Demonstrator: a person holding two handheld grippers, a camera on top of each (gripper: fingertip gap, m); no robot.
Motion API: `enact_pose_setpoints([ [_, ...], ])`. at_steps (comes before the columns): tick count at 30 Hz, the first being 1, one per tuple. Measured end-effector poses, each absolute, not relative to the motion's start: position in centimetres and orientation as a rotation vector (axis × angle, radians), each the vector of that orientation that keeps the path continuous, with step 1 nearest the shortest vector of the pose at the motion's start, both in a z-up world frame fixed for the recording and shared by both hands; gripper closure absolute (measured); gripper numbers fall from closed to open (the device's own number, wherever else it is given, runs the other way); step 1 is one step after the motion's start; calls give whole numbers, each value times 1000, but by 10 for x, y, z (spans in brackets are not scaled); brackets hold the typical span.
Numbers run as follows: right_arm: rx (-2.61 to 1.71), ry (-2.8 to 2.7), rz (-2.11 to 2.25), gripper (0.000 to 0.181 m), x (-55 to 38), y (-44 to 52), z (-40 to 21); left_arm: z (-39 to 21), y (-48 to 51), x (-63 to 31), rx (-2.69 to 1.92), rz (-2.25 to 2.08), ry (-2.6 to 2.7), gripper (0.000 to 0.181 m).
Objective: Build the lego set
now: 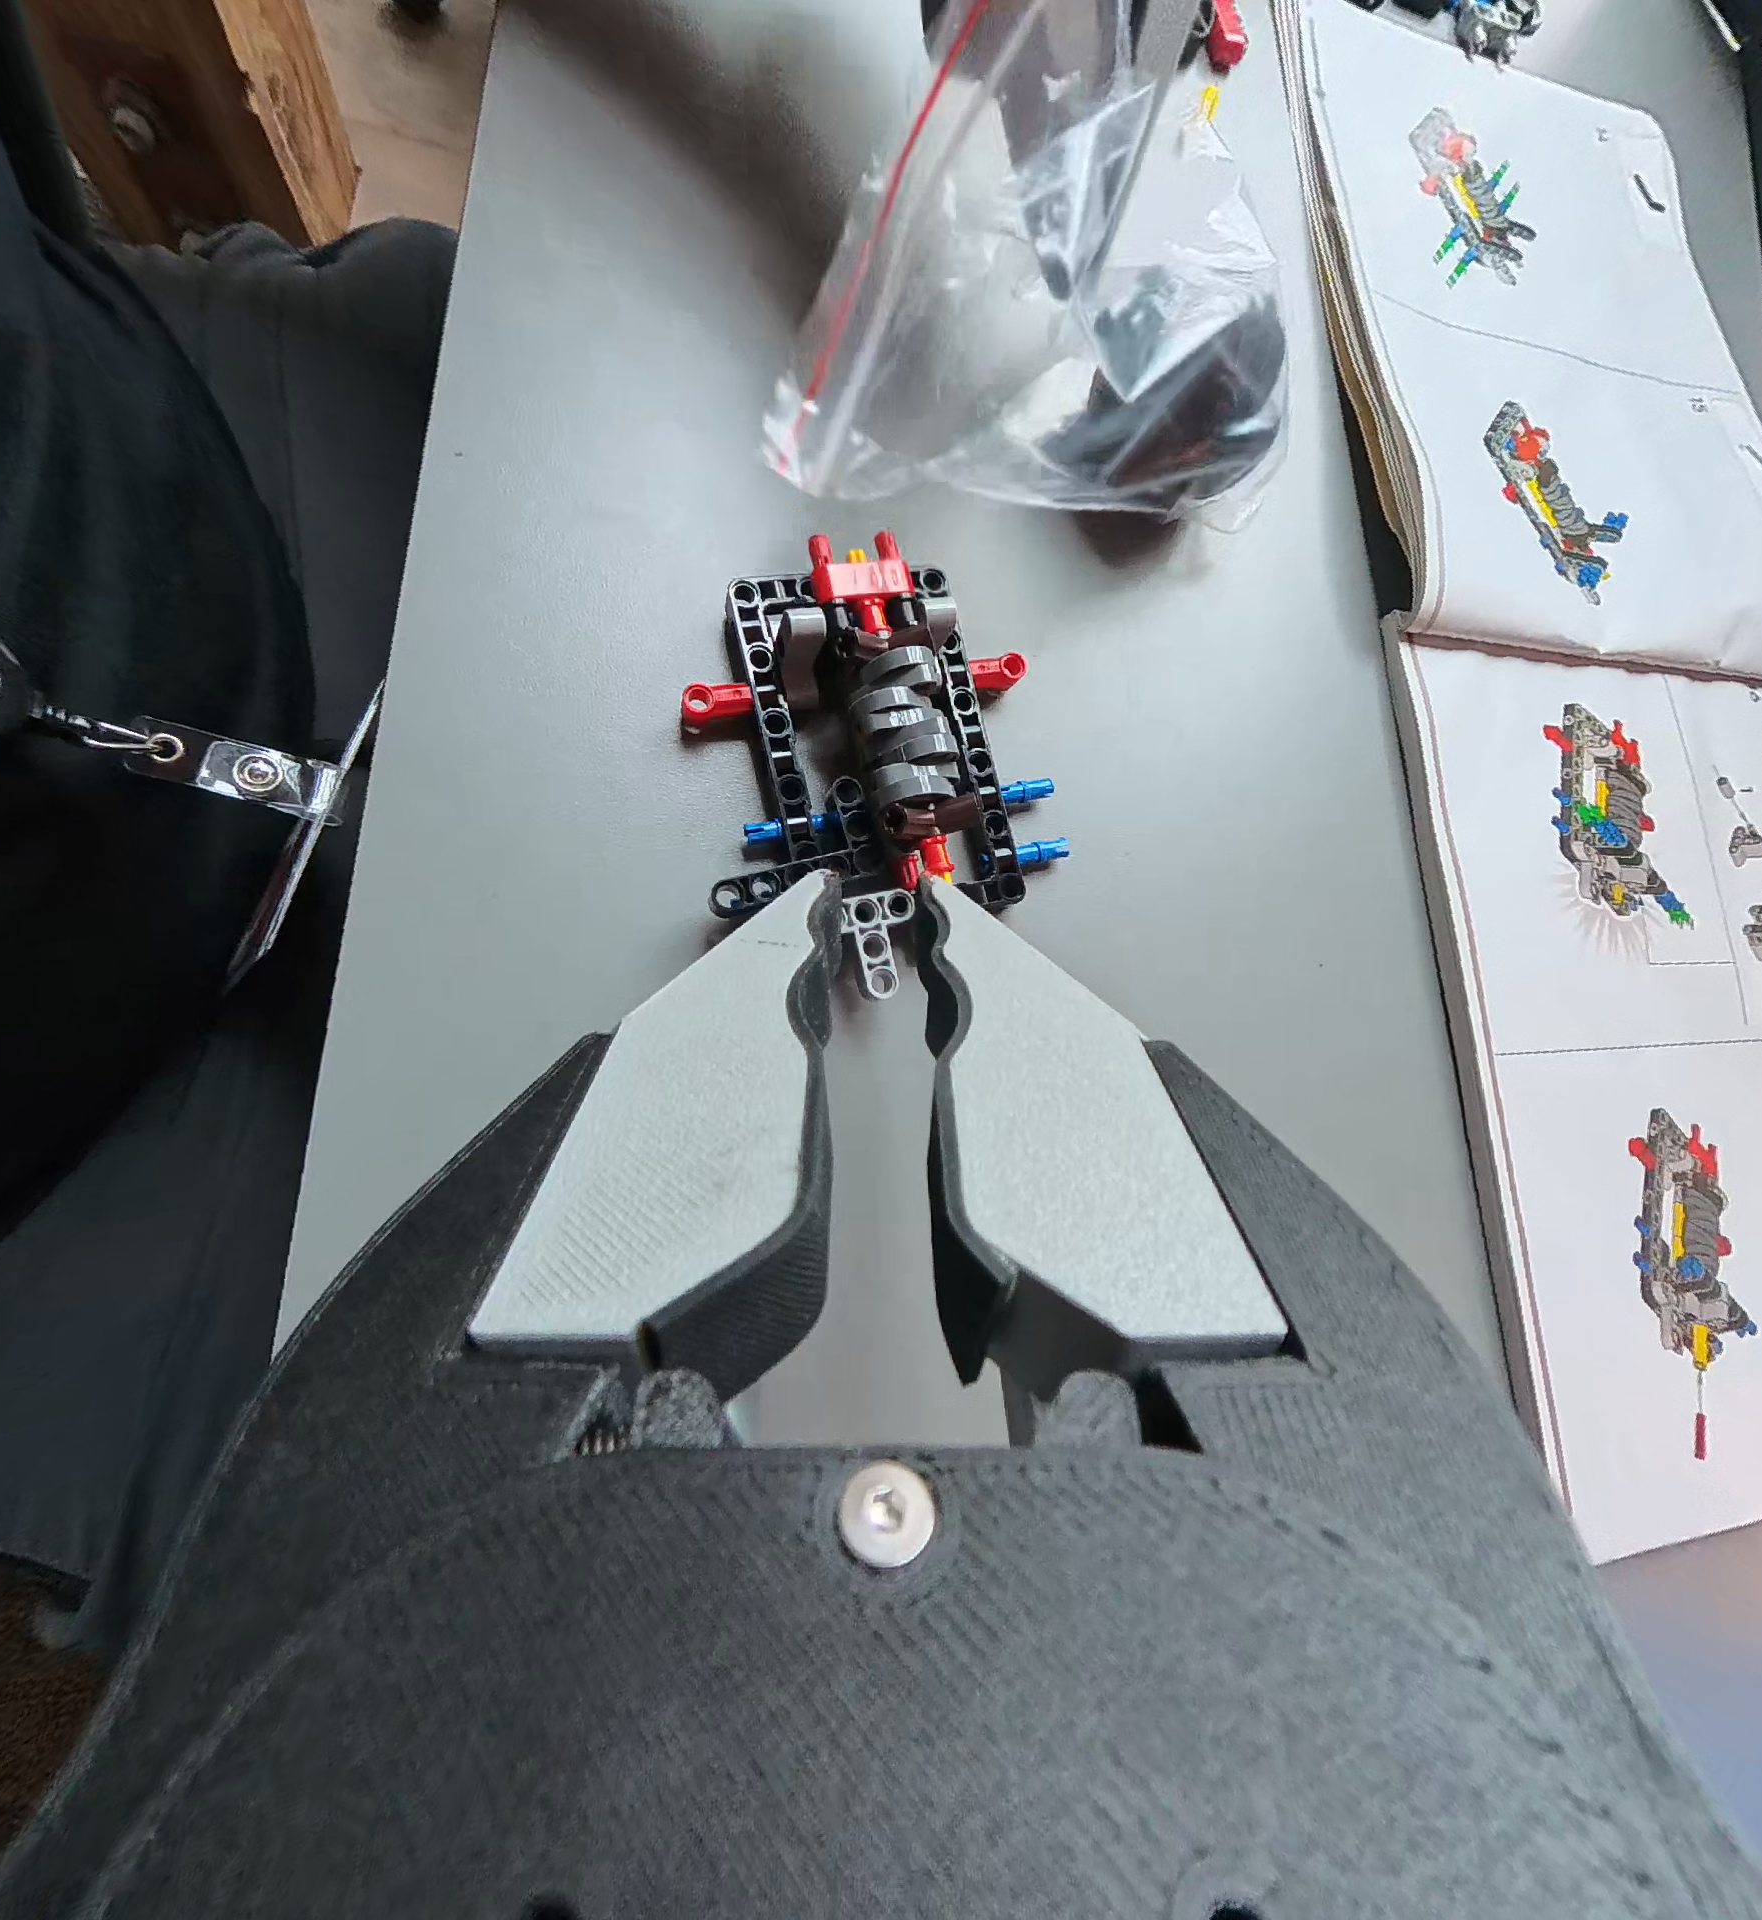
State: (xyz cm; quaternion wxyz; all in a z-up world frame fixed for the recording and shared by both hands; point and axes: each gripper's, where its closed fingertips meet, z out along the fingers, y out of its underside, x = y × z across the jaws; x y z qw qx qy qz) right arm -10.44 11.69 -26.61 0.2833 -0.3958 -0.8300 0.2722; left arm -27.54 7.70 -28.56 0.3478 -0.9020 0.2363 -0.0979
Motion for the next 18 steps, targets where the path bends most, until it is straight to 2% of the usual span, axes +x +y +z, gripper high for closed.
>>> enact_pose_setpoints([
  [10,-1062,-2211,744,168,-108,113,-265,-303,63,-299,-2396,-231,572,181],
  [18,-1136,-2158,836,159,-136,79,-256,-302,72,-274,-2383,-257,578,181],
])
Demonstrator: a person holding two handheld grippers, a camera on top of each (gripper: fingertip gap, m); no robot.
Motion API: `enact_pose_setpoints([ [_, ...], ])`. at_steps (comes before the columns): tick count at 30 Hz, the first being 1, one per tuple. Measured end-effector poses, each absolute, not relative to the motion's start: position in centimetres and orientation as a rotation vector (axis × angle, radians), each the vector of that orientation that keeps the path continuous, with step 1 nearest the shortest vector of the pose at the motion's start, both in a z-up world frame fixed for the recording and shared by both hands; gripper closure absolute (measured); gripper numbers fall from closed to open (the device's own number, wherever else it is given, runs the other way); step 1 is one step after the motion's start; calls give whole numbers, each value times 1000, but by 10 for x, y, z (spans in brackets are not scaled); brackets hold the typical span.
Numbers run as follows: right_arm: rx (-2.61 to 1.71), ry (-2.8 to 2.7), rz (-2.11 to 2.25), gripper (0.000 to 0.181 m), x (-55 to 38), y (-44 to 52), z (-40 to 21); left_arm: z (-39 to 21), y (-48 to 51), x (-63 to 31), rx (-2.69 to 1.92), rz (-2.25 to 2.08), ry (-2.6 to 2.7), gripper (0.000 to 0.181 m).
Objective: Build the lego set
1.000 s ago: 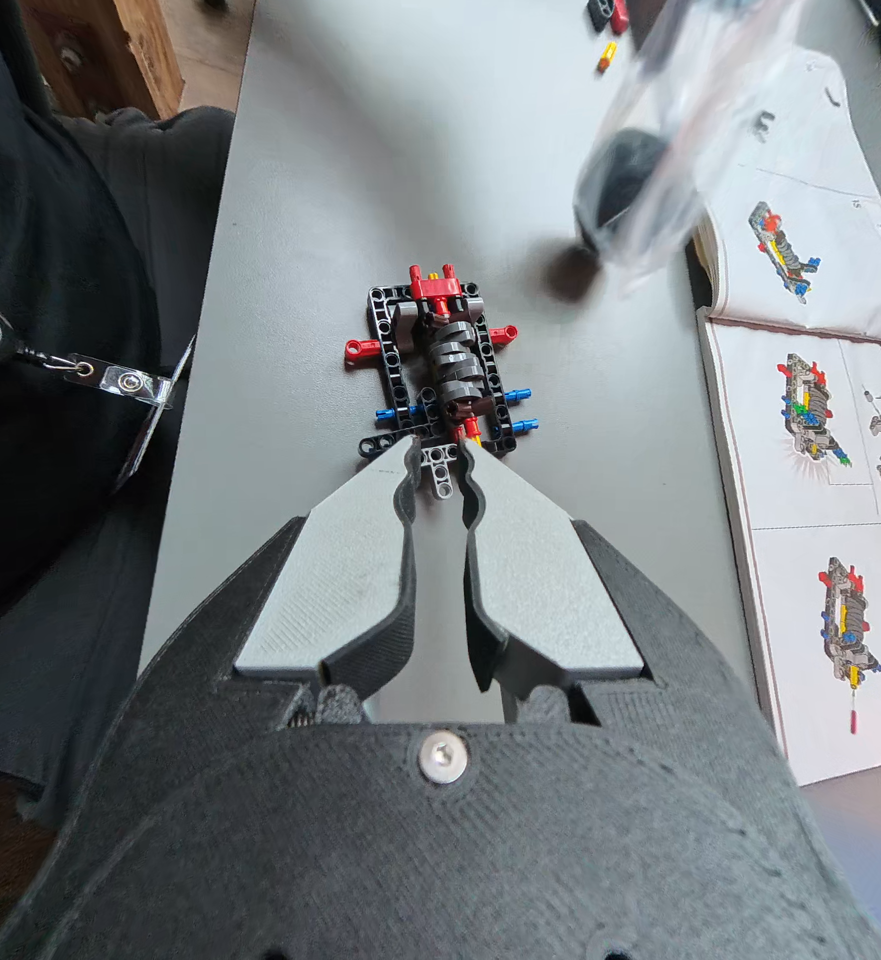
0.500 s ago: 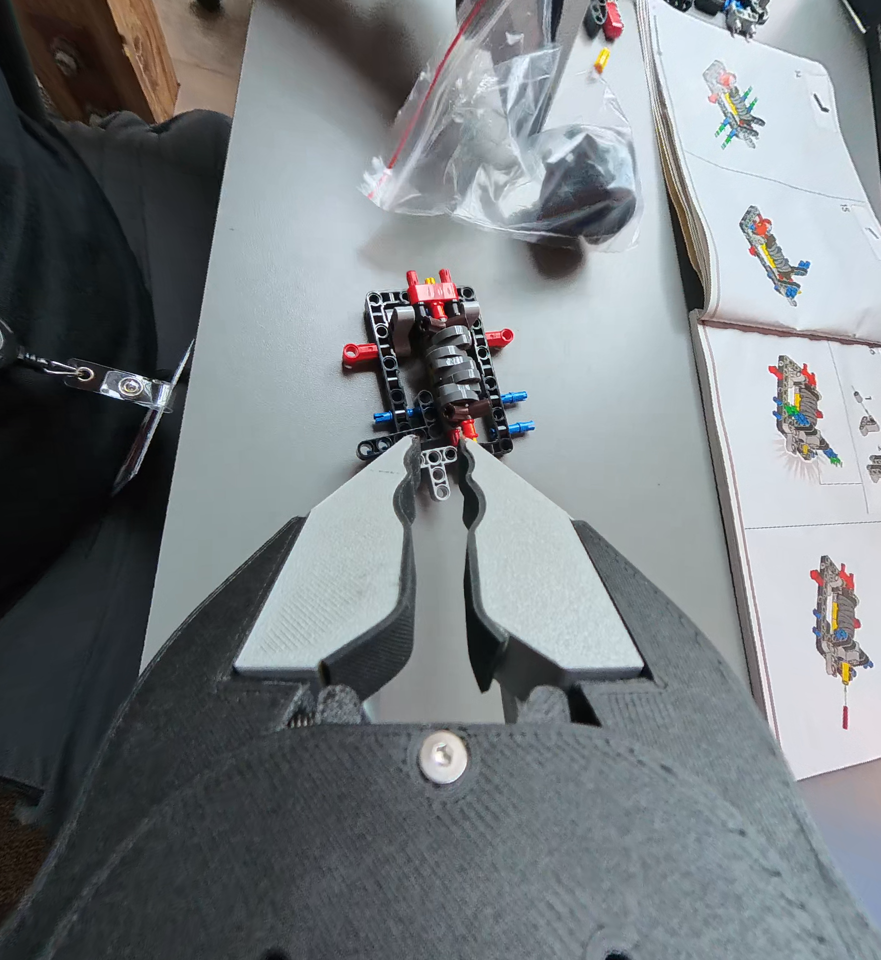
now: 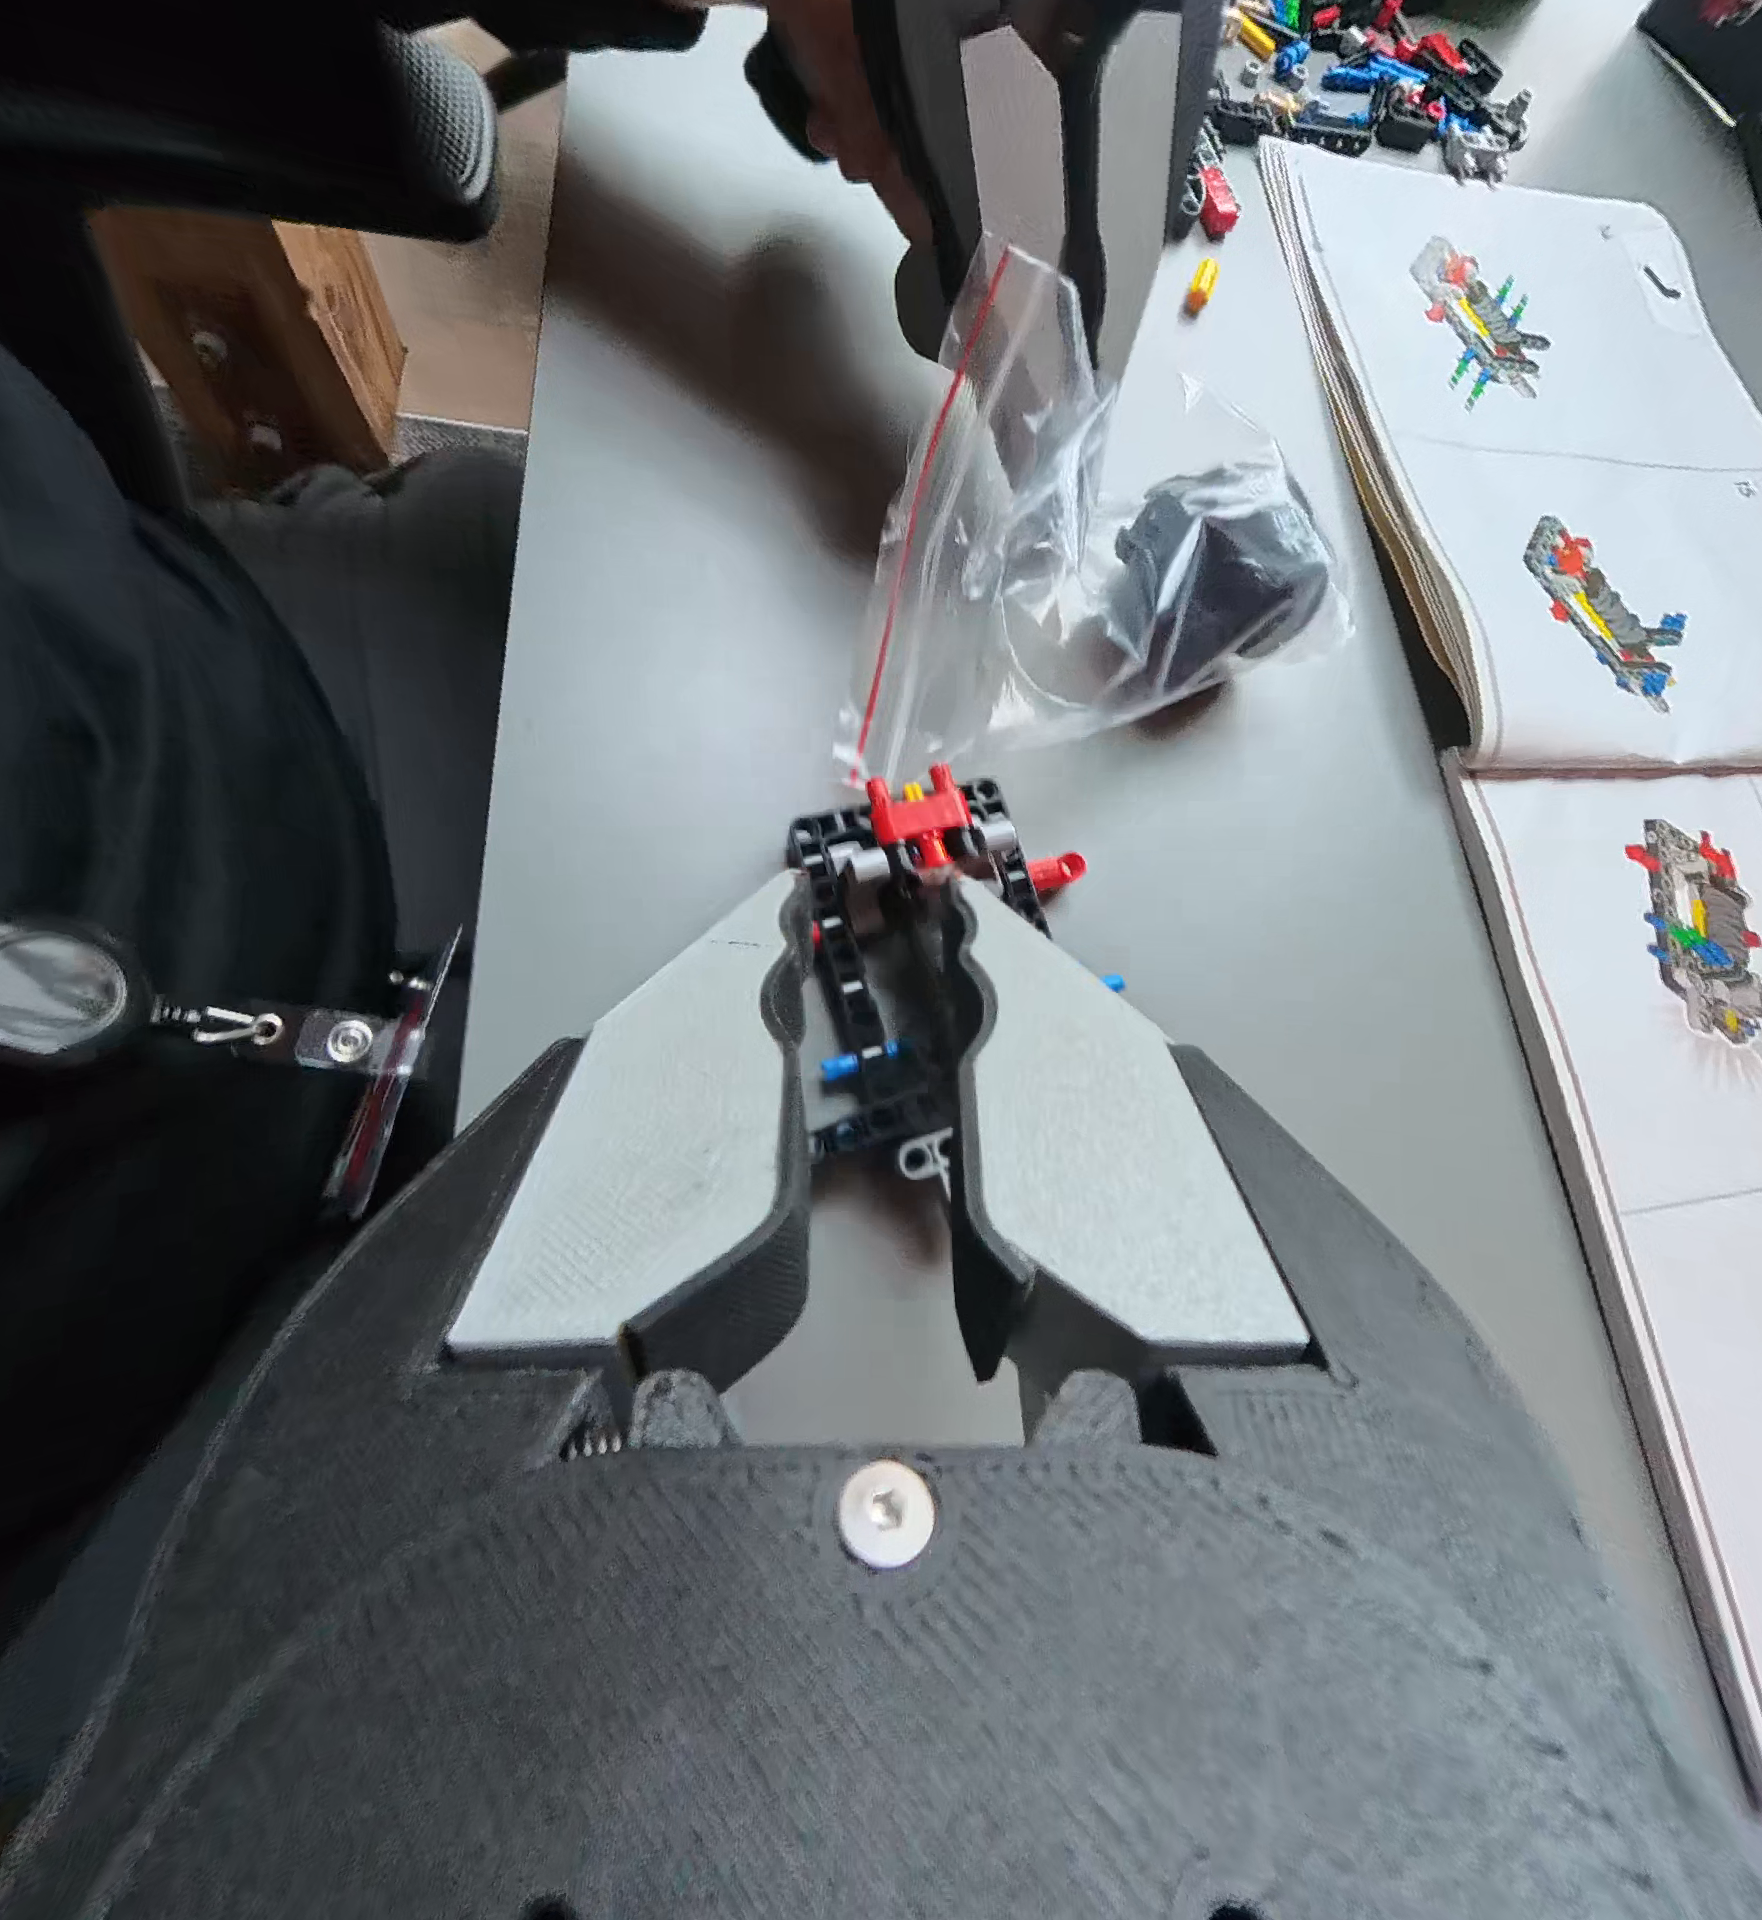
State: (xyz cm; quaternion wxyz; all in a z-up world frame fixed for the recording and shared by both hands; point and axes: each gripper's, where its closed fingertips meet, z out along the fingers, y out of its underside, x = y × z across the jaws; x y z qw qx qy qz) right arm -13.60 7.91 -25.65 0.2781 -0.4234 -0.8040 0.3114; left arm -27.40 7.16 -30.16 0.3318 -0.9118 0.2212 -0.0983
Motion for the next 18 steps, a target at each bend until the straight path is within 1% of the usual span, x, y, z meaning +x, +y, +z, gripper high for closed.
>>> enact_pose_setpoints([
  [4,-1139,-2145,818,160,-152,62,-260,-299,67,-260,-2365,-317,606,181],
  [8,-1178,-2134,830,155,-167,50,-264,-288,65,-246,-2330,-462,540,181],
  [11,-1190,-2128,751,160,-175,50,-273,-286,65,-242,-2325,-502,514,181],
  [14,-1183,-2109,670,178,-179,54,-277,-285,66,-239,-2315,-486,519,181],
  [15,-1182,-2100,659,181,-180,55,-276,-284,67,-238,-2309,-481,522,181],
  [17,-1191,-2077,669,181,-181,57,-273,-282,66,-236,-2298,-497,522,181],
  [18,-1189,-2069,693,173,-182,56,-270,-281,66,-235,-2299,-509,511,181],
])
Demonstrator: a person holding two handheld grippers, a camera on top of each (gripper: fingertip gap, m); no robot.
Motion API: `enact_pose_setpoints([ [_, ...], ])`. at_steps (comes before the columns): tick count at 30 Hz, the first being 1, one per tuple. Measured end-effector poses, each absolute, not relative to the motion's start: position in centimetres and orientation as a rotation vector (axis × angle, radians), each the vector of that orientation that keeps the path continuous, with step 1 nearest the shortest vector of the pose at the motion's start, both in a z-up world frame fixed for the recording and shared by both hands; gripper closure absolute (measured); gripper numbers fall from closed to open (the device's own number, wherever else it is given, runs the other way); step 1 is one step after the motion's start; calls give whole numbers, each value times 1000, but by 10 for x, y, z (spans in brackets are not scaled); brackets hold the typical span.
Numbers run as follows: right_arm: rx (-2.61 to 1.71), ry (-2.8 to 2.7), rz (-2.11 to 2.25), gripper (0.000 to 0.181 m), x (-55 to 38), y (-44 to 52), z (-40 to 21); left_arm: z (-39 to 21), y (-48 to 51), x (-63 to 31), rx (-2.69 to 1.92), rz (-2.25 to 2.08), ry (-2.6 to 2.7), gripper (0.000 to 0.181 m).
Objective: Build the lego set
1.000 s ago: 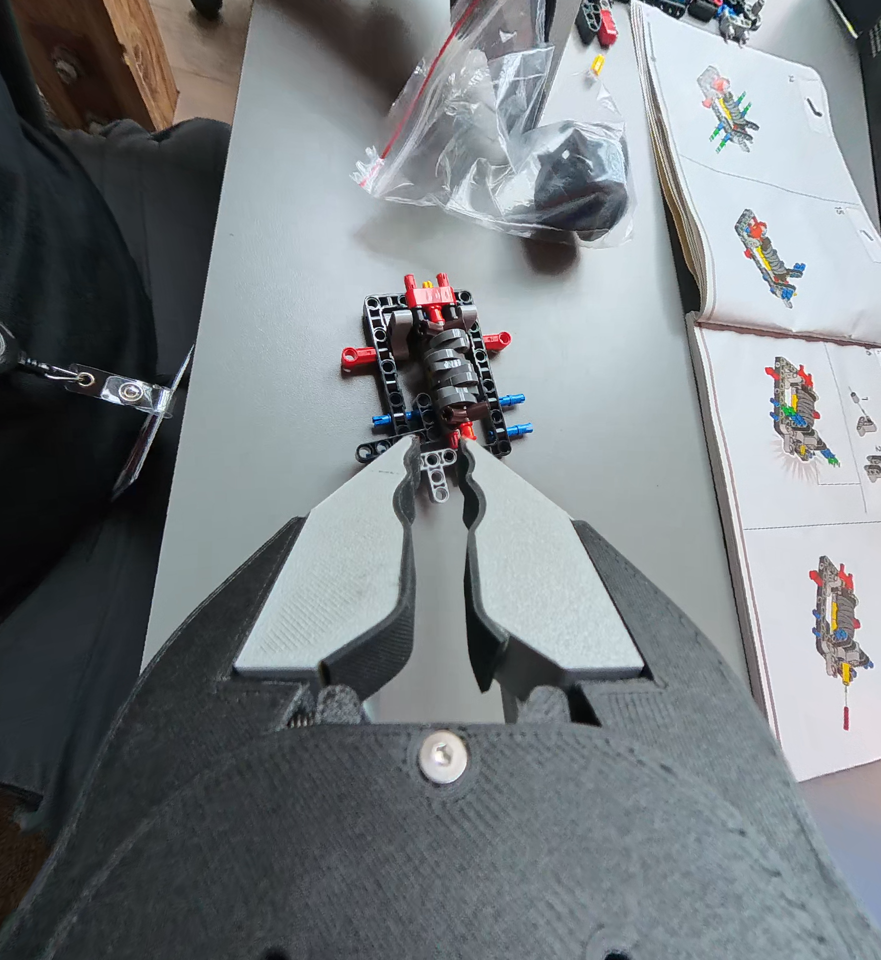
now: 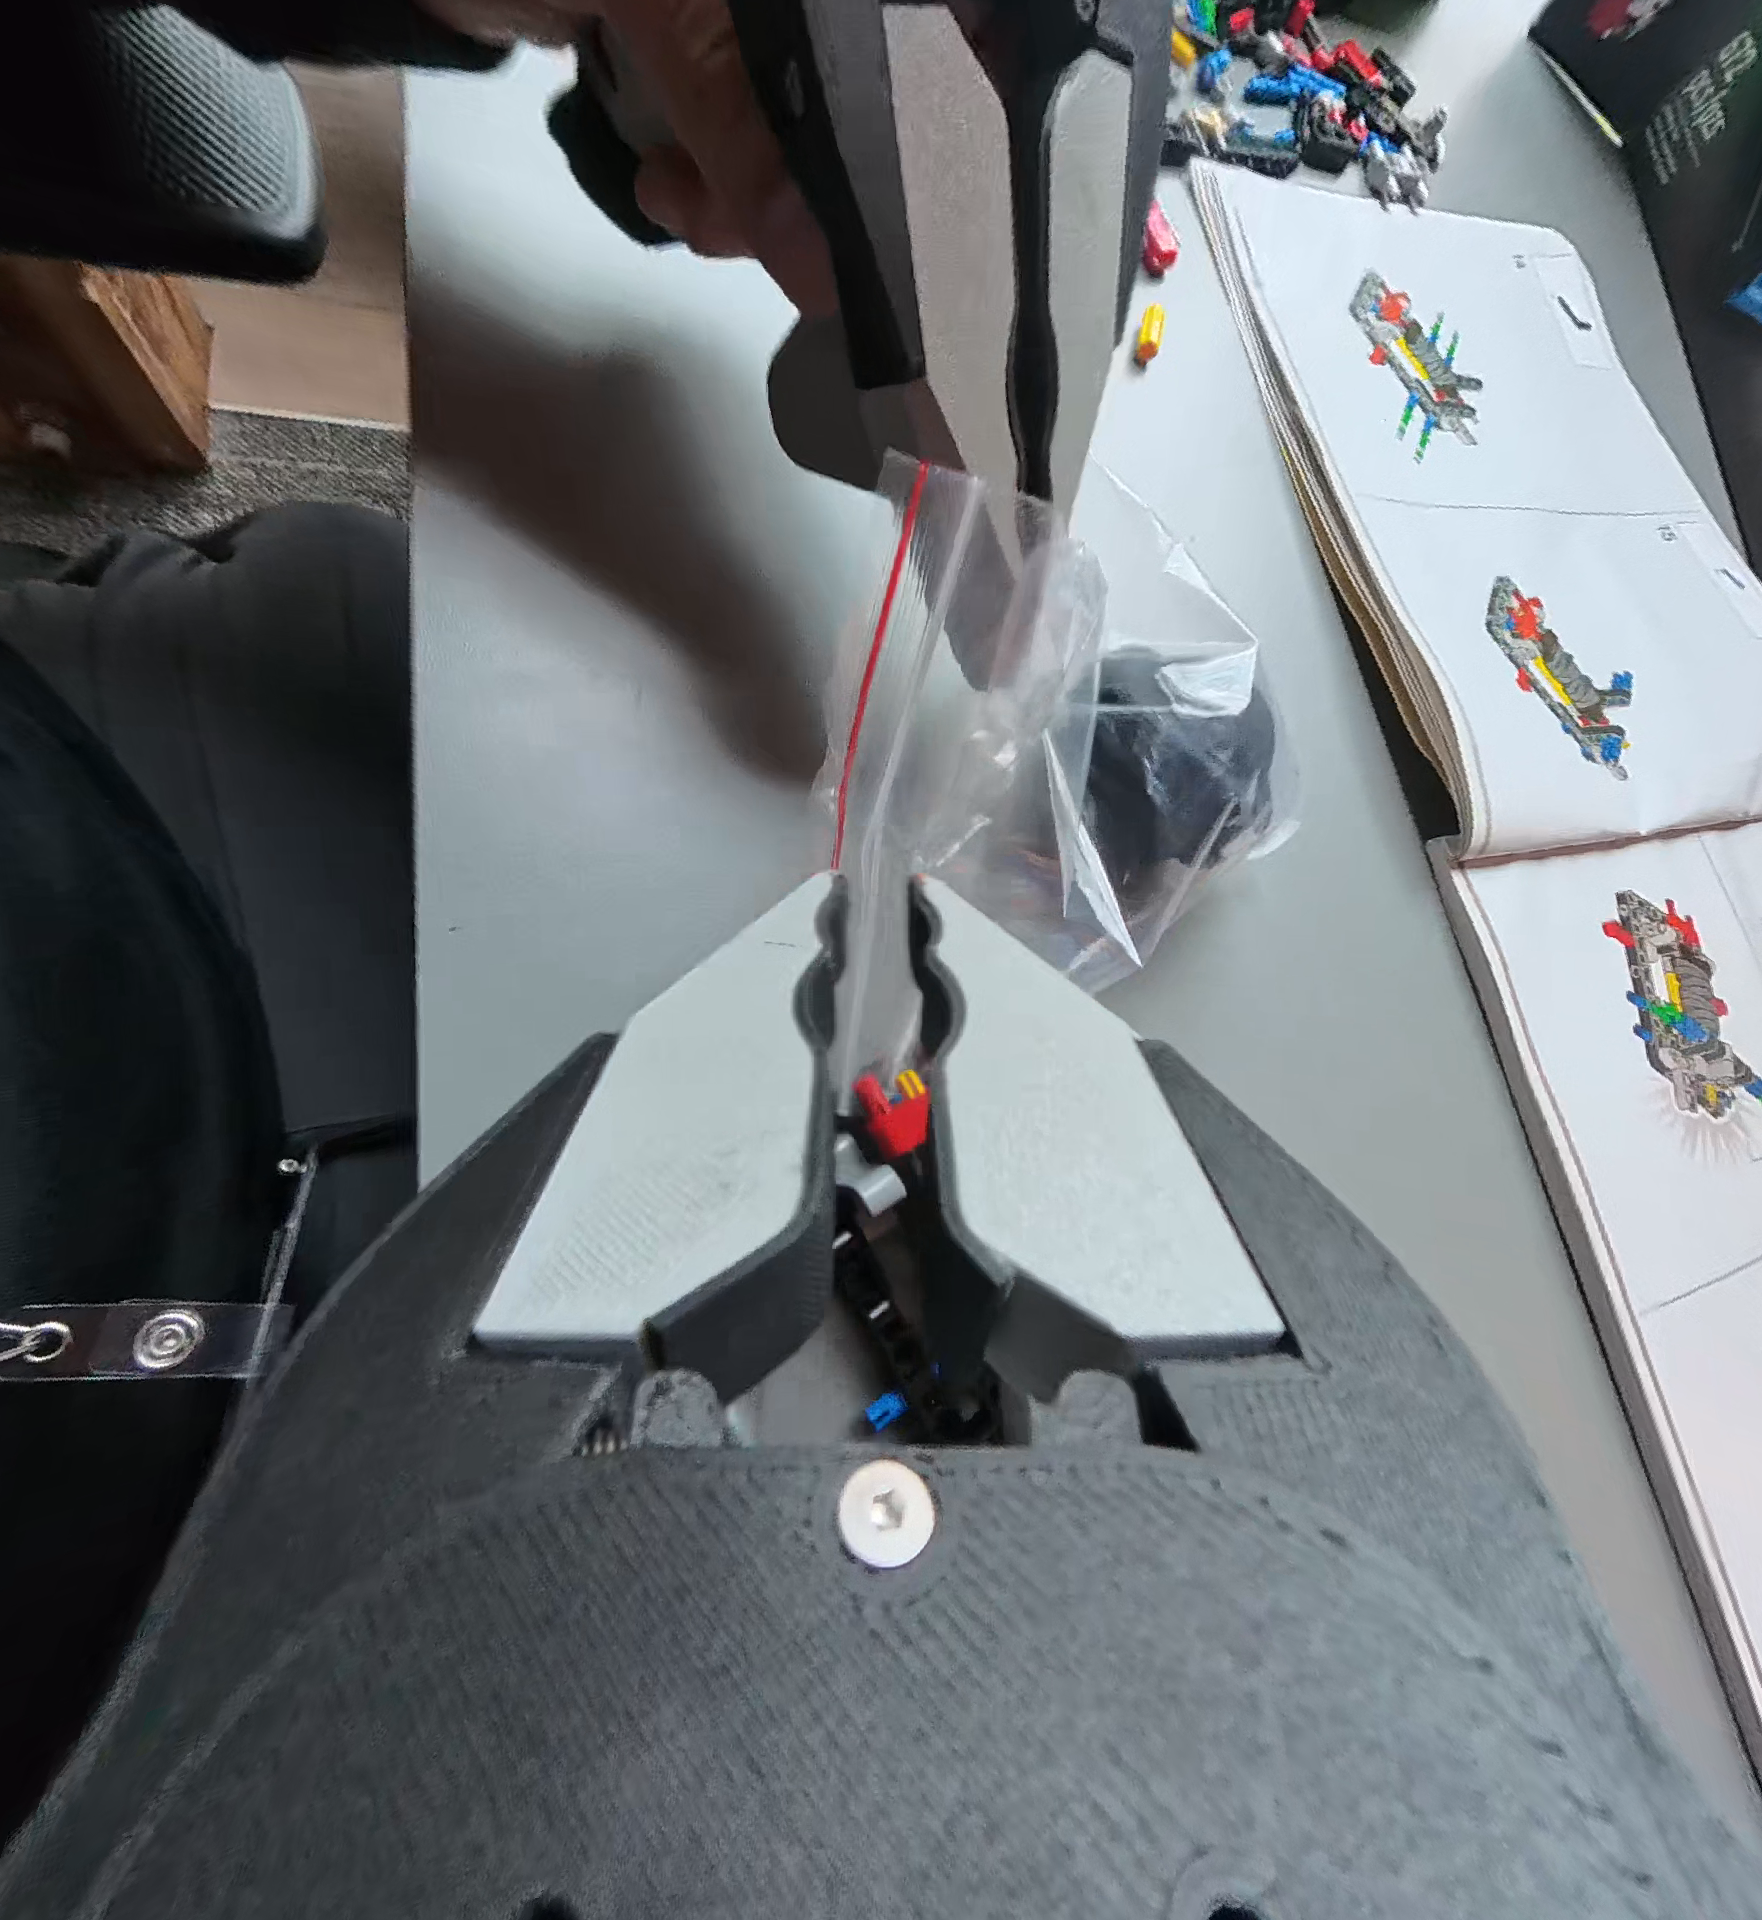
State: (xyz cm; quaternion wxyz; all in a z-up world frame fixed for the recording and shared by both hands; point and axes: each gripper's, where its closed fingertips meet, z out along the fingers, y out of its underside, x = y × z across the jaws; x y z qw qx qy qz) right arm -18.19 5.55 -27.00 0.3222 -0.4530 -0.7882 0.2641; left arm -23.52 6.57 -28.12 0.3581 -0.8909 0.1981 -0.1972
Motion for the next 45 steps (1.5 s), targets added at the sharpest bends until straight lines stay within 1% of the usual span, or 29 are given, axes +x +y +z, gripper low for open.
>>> enact_pose_setpoints([
  [1,-1182,-2068,722,166,-182,52,-267,-281,66,-235,-2301,-523,497,181],
  [7,-1157,-2036,640,154,-186,55,-267,-280,63,-231,-2310,-600,452,181],
  [8,-1154,-2041,621,156,-186,55,-269,-280,63,-230,-2309,-604,452,181],
  [9,-1152,-2039,600,162,-187,57,-270,-279,62,-229,-2304,-609,453,181],
  [11,-1154,-2030,562,181,-187,62,-271,-277,61,-226,-2290,-629,455,181],
  [18,-1184,-1993,666,181,-191,64,-259,-276,56,-231,-2271,-609,393,181],
  [19,-1173,-1982,676,178,-193,65,-254,-276,55,-234,-2273,-601,373,181],
  [22,-1178,-1988,684,175,-196,66,-249,-279,47,-246,-2292,-543,318,175],
  [25,-1176,-1983,692,176,-198,69,-246,-279,28,-247,-2309,-555,330,178],
  [27,-1184,-2002,702,175,-196,69,-248,-284,10,-236,-2349,-612,379,173],
  [29,-1205,-2031,713,174,-194,69,-252,-285,-1,-218,-2340,-689,411,164],
  [31,-1223,-2058,735,170,-193,66,-257,-282,-1,-200,-2297,-754,413,156],
  [33,-1233,-2088,746,167,-193,61,-263,-281,9,-194,-2273,-727,395,151],
  [35,-1242,-2116,739,165,-193,58,-269,-278,22,-193,-2248,-692,358,153],
  [36,-1240,-2126,737,164,-193,56,-271,-278,25,-192,-2242,-707,347,159],
  [37,-1236,-2133,734,163,-193,55,-273,-277,26,-189,-2232,-734,350,172],
  [38,-1232,-2138,730,162,-193,54,-273,-275,26,-188,-2216,-750,354,181],
  [43,-1168,-2161,772,155,-190,45,-267,-266,24,-185,-2169,-808,343,181],
  [45,-1119,-2167,795,155,-189,38,-262,-259,26,-187,-2139,-846,307,181],
])
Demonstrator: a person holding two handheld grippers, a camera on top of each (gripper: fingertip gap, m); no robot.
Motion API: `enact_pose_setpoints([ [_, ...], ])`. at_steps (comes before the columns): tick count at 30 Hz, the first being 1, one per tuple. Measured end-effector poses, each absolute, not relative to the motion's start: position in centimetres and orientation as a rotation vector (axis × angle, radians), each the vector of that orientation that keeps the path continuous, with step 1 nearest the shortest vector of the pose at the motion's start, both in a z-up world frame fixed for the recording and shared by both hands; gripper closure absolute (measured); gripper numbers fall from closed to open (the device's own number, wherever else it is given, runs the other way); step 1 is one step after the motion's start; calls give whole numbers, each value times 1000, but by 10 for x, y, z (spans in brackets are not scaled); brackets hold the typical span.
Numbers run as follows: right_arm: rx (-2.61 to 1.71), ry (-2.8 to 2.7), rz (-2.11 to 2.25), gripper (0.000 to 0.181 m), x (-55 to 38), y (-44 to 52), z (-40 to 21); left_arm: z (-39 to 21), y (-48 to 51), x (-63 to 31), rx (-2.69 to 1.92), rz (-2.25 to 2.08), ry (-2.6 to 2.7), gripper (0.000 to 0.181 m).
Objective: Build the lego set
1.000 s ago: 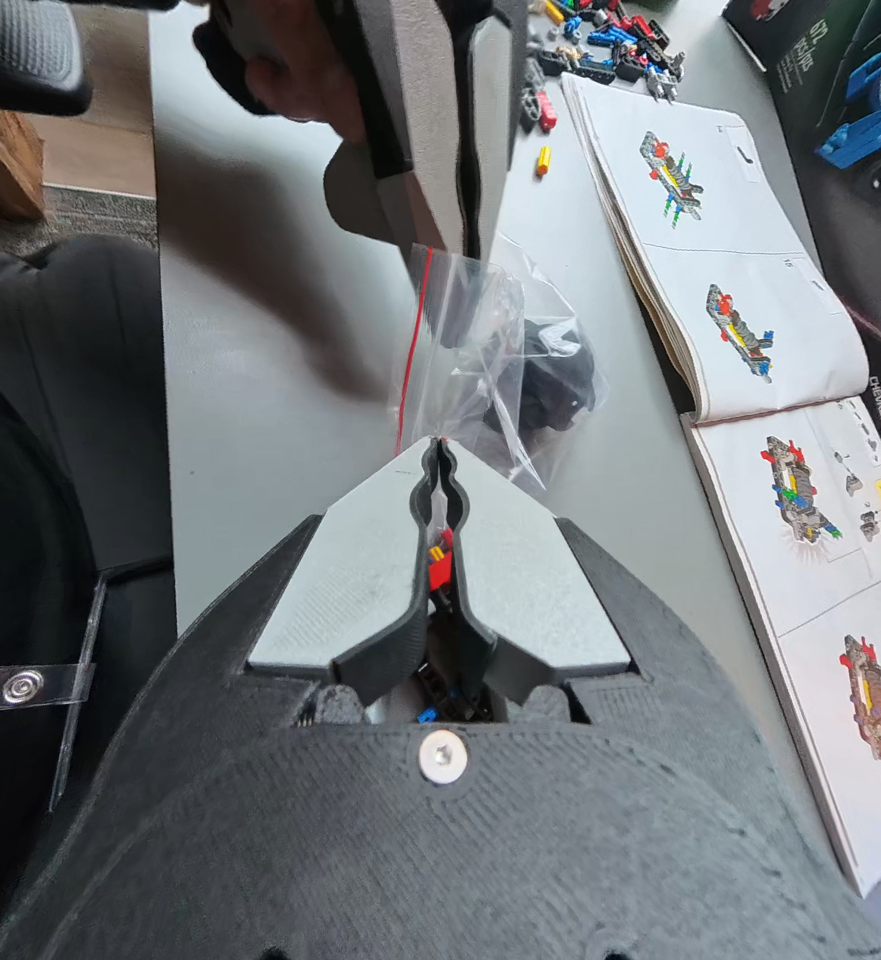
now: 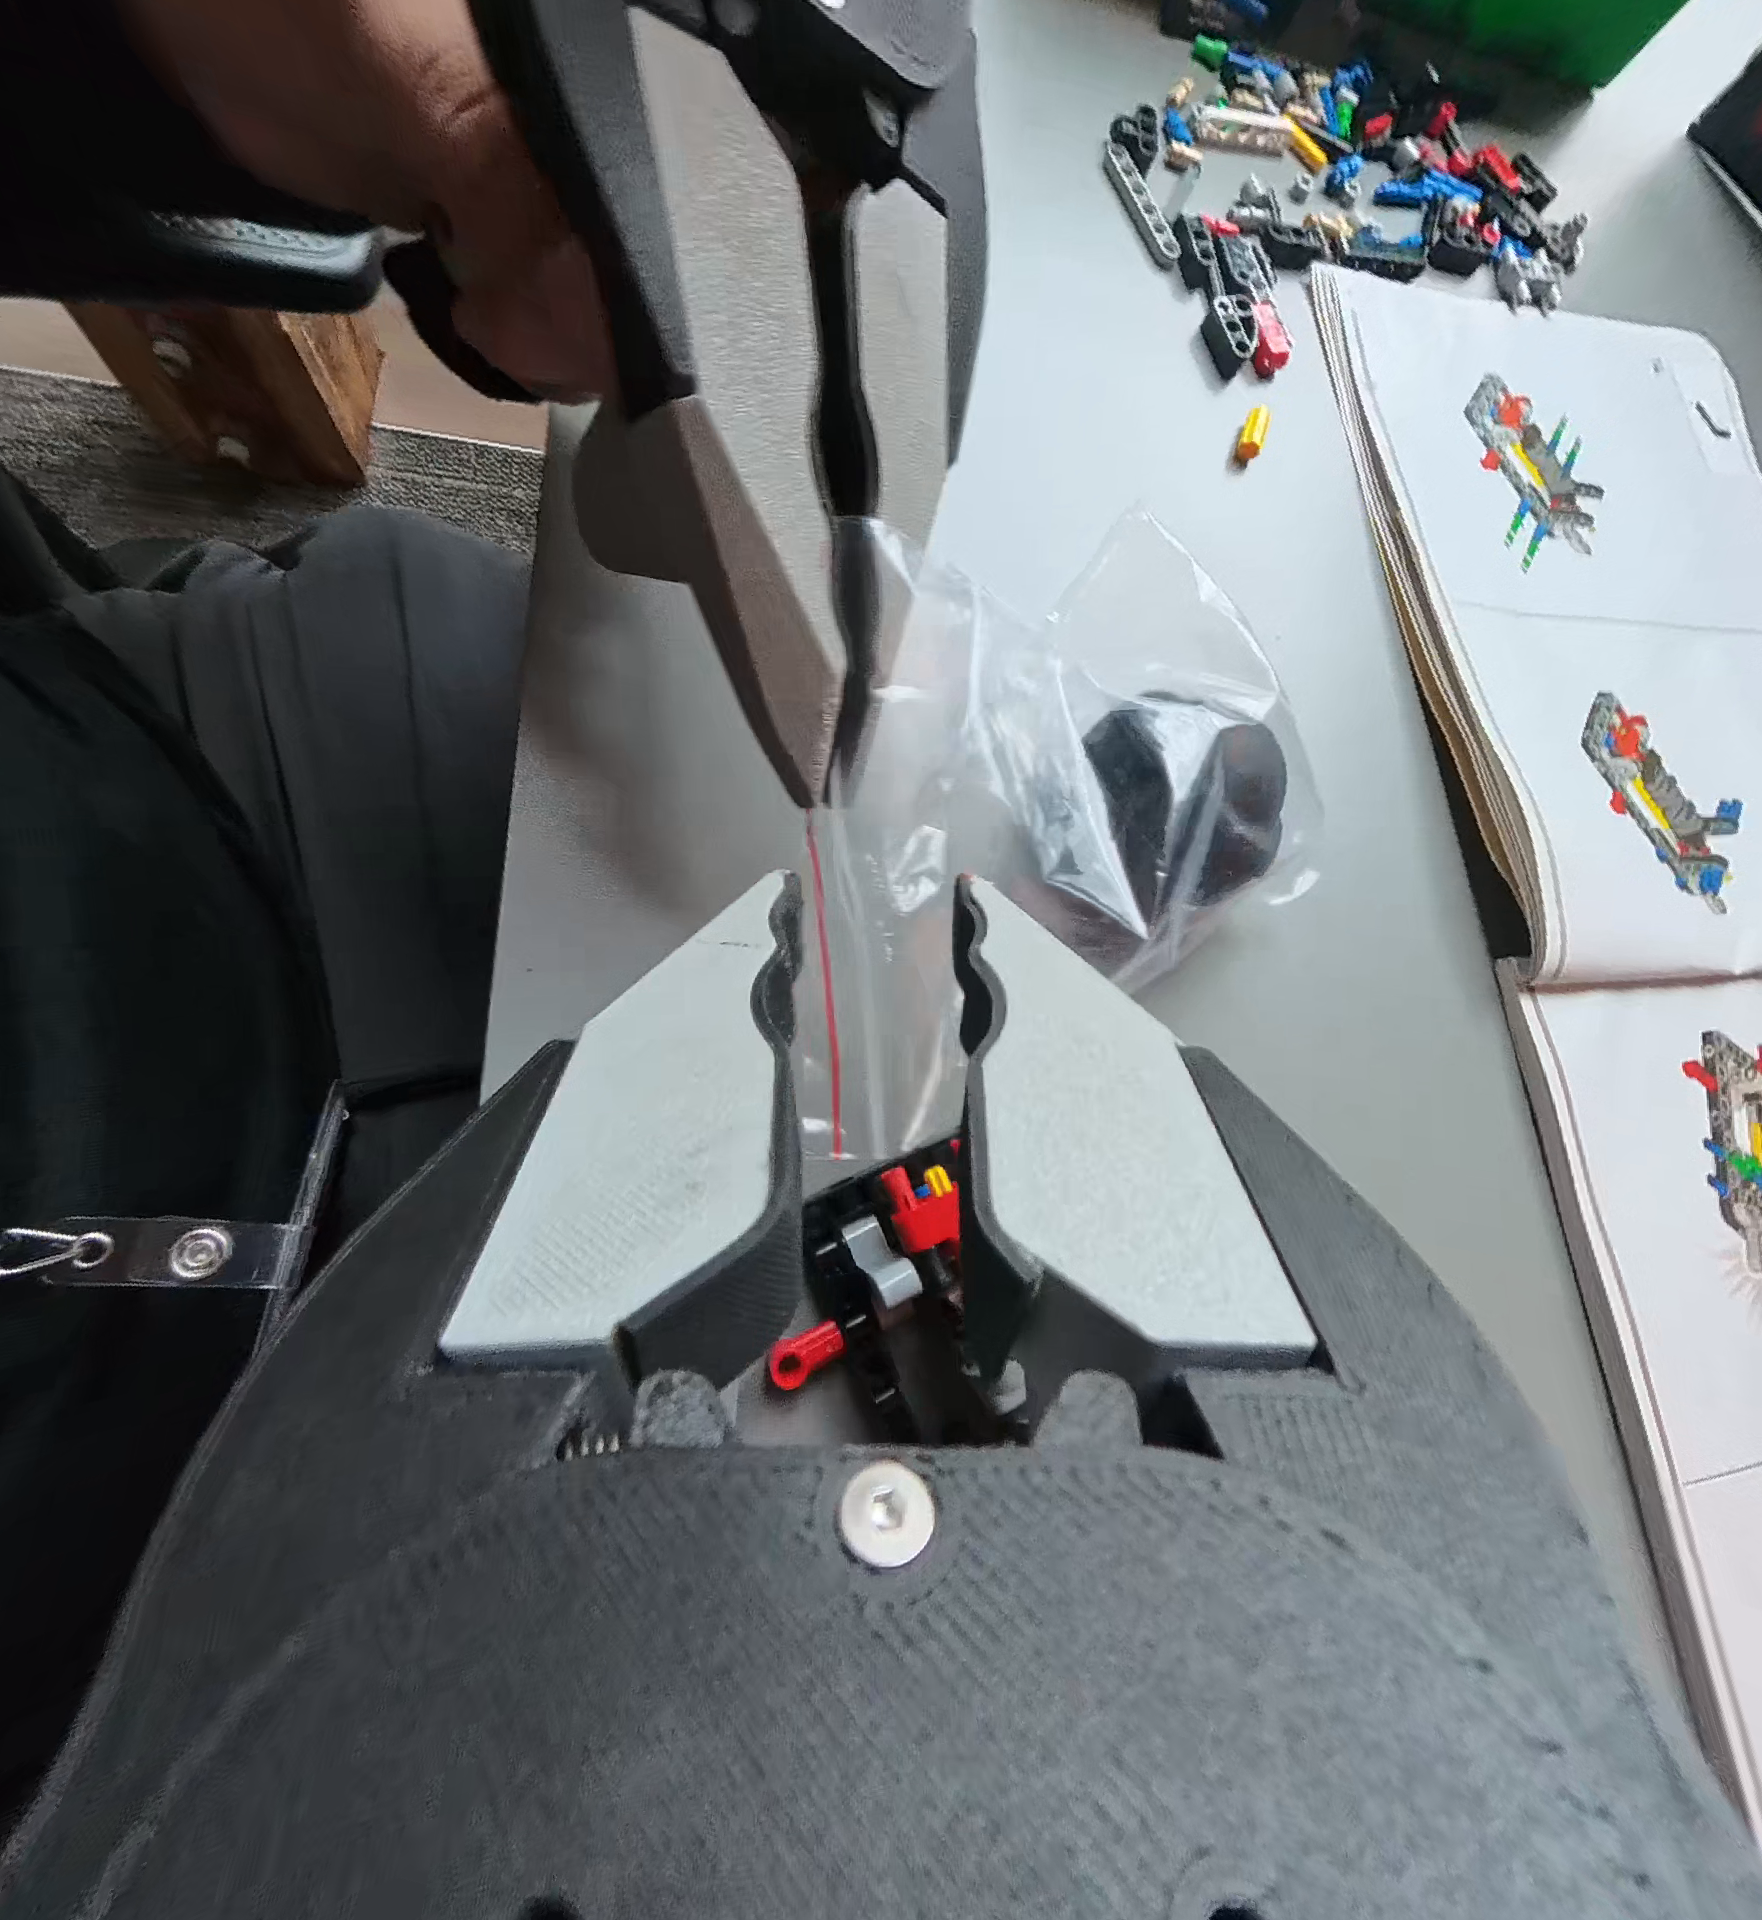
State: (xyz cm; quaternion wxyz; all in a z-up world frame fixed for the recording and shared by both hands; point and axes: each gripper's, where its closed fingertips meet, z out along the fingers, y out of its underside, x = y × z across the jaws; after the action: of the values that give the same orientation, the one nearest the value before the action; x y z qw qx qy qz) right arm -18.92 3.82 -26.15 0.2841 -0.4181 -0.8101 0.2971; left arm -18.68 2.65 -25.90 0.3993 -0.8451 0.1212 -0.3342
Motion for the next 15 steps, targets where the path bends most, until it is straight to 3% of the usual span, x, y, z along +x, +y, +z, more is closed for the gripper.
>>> enact_pose_setpoints([
  [6,-1082,-2205,755,155,-189,33,-266,-245,29,-180,-2072,-1013,258,181],
  [10,-1049,-2215,770,168,-188,30,-265,-241,29,-180,-2051,-1057,239,181],
  [15,-1121,-2205,925,165,-189,29,-255,-242,28,-190,-2079,-936,294,180],
])
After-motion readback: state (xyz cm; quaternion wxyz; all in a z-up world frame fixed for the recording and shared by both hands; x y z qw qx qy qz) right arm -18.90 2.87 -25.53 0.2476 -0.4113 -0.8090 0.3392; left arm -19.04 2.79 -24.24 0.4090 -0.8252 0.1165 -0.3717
